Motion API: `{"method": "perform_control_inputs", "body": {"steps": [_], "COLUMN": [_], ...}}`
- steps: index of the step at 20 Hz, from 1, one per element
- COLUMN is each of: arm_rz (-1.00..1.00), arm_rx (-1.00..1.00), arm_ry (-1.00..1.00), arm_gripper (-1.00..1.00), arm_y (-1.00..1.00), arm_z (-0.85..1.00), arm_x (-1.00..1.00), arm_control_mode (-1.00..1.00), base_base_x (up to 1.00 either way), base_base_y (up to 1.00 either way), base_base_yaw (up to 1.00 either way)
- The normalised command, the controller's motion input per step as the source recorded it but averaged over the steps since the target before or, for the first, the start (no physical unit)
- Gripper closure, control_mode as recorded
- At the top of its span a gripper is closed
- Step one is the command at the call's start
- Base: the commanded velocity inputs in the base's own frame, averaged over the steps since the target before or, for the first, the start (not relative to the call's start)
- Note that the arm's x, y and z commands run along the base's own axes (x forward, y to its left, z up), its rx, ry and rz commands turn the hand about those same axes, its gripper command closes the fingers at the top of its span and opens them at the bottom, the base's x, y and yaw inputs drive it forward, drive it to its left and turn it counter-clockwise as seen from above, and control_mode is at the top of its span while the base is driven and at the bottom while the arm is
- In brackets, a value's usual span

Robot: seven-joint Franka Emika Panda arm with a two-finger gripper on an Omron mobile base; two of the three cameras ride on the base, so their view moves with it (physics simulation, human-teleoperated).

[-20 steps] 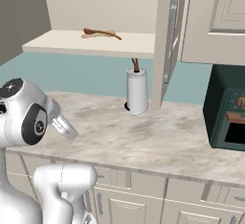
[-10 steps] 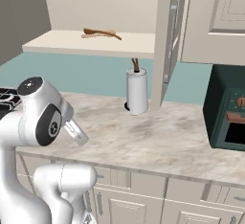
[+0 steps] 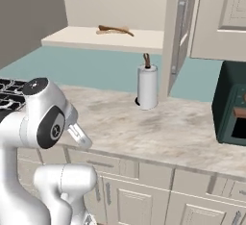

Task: Organize the utensils by type. Pick up the wooden spoons from the counter and place them in the open cabinet. Then pick up the metallic utensils from the counter and place them in the open drawer.

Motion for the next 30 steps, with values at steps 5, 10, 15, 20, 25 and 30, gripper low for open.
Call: {"method": "perform_control_inputs", "body": {"steps": [5,10,15,20,25,30], "arm_rz": [0.00,0.00,0.00,0.00,0.00,0.00], "arm_rx": [0.00,0.00,0.00,0.00,0.00,0.00], "arm_ry": [0.00,0.00,0.00,0.00,0.00,0.00], "arm_gripper": [-1.00,-1.00,-1.00,-1.00,-1.00,-1.00], "arm_y": [0.00,0.00,0.00,0.00,0.00,0.00], "arm_z": [0.00,0.00,0.00,0.00,0.00,0.00], "arm_x": [0.00,0.00,0.00,0.00,0.00,0.00], "arm_control_mode": [1.00,1.00,1.00,1.00,1.00,1.00], "base_base_x": [-0.55,-0.27,-0.04,0.00,0.00,0.00], "base_base_y": [0.00,0.00,0.00,0.00,0.08,0.19], "base_base_yaw": [0.50,0.71,0.74,0.71,0.61,0.56]}}
